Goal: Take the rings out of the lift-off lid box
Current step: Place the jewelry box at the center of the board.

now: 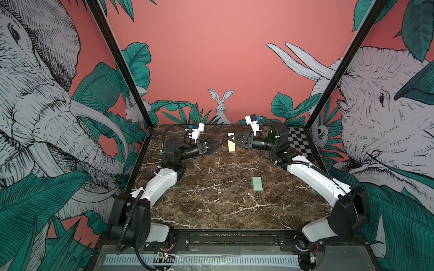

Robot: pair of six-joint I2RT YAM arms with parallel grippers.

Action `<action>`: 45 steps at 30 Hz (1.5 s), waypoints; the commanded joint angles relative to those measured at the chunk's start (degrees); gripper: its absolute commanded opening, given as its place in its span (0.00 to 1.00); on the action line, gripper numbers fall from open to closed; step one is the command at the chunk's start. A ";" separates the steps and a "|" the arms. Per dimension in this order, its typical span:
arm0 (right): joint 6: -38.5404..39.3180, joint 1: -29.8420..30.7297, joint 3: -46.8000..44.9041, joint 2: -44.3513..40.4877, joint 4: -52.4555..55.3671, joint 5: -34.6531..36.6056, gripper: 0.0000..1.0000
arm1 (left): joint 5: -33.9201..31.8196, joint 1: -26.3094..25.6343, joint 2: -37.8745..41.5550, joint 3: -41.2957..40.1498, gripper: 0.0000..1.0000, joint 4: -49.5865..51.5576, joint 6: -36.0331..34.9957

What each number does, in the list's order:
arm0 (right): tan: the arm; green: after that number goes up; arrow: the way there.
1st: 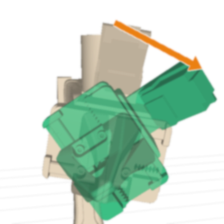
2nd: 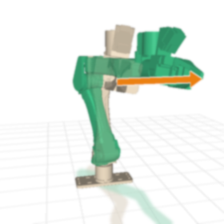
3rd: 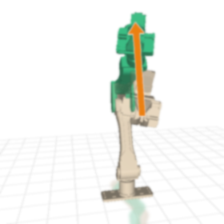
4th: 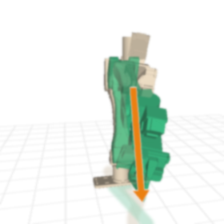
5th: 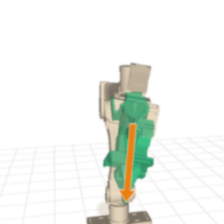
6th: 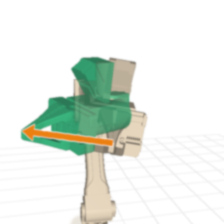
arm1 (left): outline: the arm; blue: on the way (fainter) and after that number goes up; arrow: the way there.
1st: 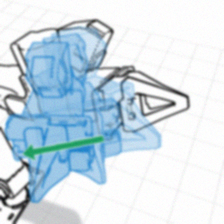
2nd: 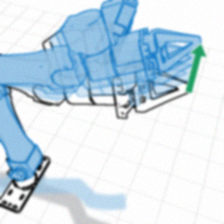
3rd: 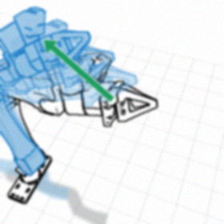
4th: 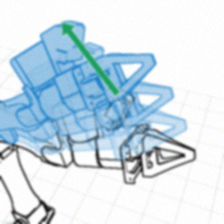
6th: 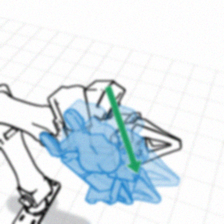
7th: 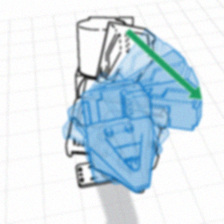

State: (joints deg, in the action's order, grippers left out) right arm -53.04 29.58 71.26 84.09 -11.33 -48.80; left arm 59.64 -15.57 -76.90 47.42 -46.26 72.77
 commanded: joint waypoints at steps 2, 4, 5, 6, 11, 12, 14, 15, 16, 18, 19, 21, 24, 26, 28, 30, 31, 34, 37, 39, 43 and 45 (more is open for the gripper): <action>13.08 -0.10 3.53 -4.56 22.13 9.52 0.38 | 1.27 4.06 4.75 -0.01 0.79 20.77 -13.29; 15.78 0.38 3.53 -5.11 27.74 14.86 0.39 | -1.09 4.76 5.53 1.25 0.79 31.71 -20.76; 16.59 0.89 3.53 -5.21 30.02 17.82 0.41 | -2.57 4.85 5.71 1.97 0.79 37.02 -24.31; 16.95 1.49 2.90 -5.21 31.47 20.79 0.41 | -4.12 4.84 5.79 2.75 0.79 41.59 -27.55; 13.30 6.14 -4.59 -3.58 28.57 32.34 0.40 | -7.73 4.85 5.06 3.53 0.78 51.16 -34.91; 12.03 7.41 -6.19 -2.77 27.06 34.91 0.40 | -8.21 4.84 5.08 3.19 0.78 51.01 -35.21; 9.88 9.24 -8.71 -0.78 23.58 38.11 0.39 | -8.40 4.79 5.07 2.84 0.78 51.33 -35.85; 8.93 9.84 -9.50 0.53 22.52 39.39 0.39 | -8.22 4.82 5.12 2.85 0.78 51.78 -36.40; 8.30 10.41 -10.05 1.48 21.67 40.66 0.39 | -8.01 4.81 5.27 2.88 0.78 52.24 -36.88; 7.32 11.15 -11.06 3.90 19.83 42.61 0.39 | -7.62 4.85 6.01 3.02 0.77 53.89 -38.48; 7.12 11.45 -11.19 4.87 19.95 43.90 0.39 | -7.68 4.80 6.49 3.05 0.77 54.83 -39.31; 6.99 11.97 -10.43 7.18 21.94 46.62 0.40 | -7.77 4.90 7.72 2.90 0.77 56.46 -40.90; 6.57 12.84 -9.24 10.85 23.58 48.48 0.40 | -7.96 4.85 9.47 2.64 0.77 58.47 -42.48; 6.26 13.60 -7.84 13.10 24.79 49.51 0.41 | -8.20 4.79 10.77 2.29 0.78 59.56 -43.31; 6.89 14.63 -5.87 15.72 26.10 50.51 0.42 | -8.31 4.85 11.66 1.59 0.78 59.71 -43.48; 7.01 15.51 -3.54 18.38 27.97 50.62 0.43 | -8.03 4.85 12.30 1.21 0.77 60.02 -43.73; 6.70 16.04 -2.84 19.47 28.37 50.92 0.43 | -8.03 4.86 12.55 1.15 0.78 60.53 -44.06; 4.98 16.80 -2.35 21.12 28.30 51.82 0.44 | -8.13 4.84 13.53 1.35 0.78 62.23 -45.14; 3.41 17.14 -2.51 22.52 28.25 52.00 0.45 | -8.20 4.88 14.31 1.40 0.77 63.55 -45.81; 2.36 17.25 -2.69 23.32 28.12 51.98 0.45 | -8.13 4.82 14.57 1.44 0.77 63.92 -45.88; 1.10 17.57 -2.35 24.65 27.29 51.10 0.45 | -8.21 4.89 15.32 1.27 0.77 64.61 -45.78; 1.17 17.71 -1.48 25.34 28.12 50.74 0.47 | -8.48 4.85 16.02 1.18 0.77 65.17 -45.76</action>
State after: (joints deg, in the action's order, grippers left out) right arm -48.47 46.87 68.38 108.18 15.77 0.91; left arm 51.44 -10.87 -62.76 49.39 17.04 28.38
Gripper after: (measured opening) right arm 0.471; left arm 0.775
